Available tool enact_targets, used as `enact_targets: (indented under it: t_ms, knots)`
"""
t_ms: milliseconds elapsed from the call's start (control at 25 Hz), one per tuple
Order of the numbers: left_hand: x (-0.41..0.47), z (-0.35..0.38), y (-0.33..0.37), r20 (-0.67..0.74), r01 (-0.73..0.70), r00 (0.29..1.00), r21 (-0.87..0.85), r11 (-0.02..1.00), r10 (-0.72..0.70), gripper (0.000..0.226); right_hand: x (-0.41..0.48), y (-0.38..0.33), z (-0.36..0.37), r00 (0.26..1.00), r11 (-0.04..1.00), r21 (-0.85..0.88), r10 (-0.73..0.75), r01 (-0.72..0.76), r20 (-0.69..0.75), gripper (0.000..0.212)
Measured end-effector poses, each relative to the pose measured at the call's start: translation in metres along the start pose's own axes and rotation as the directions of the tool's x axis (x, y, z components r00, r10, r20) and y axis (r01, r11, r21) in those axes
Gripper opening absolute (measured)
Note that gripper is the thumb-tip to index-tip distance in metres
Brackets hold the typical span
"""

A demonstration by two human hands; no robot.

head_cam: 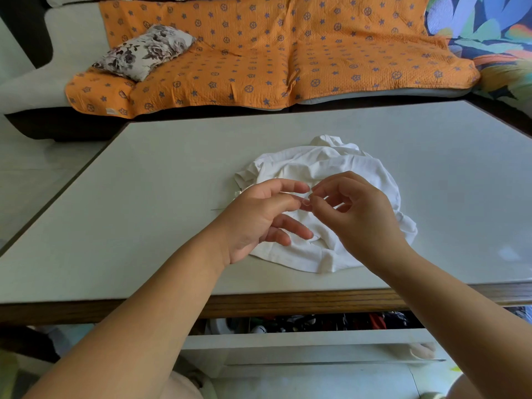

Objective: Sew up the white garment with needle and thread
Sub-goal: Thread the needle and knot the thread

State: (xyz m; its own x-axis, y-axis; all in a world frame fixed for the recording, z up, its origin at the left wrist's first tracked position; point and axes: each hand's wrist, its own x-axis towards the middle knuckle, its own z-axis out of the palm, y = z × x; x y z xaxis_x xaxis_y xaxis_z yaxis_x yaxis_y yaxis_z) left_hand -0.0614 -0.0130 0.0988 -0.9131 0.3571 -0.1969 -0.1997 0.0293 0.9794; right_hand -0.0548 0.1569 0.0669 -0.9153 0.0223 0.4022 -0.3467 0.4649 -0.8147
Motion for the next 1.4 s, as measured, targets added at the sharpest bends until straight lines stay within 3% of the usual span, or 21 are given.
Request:
enact_targets:
  t_ms: [520, 880, 1400]
  knots:
    - [0.006, -0.002, -0.008, -0.078, -0.071, 0.993, 0.227, 0.971, 0.091, 0.014, 0.001, 0.005, 0.001, 1.0, 0.999, -0.043, -0.017, 0.017, 0.009, 0.01]
    - [0.009, -0.001, -0.009, -0.158, -0.095, 0.973, 0.396, 0.913, 0.169, 0.013, 0.001, 0.013, 0.002, 0.984, 0.975, -0.146, -0.174, 0.168, -0.031, 0.005]
    - [0.007, 0.002, -0.007, -0.116, -0.086, 0.982, 0.421, 0.903, 0.148, 0.01, 0.0, 0.016, 0.002, 0.959, 0.94, -0.211, -0.281, 0.268, -0.031, 0.004]
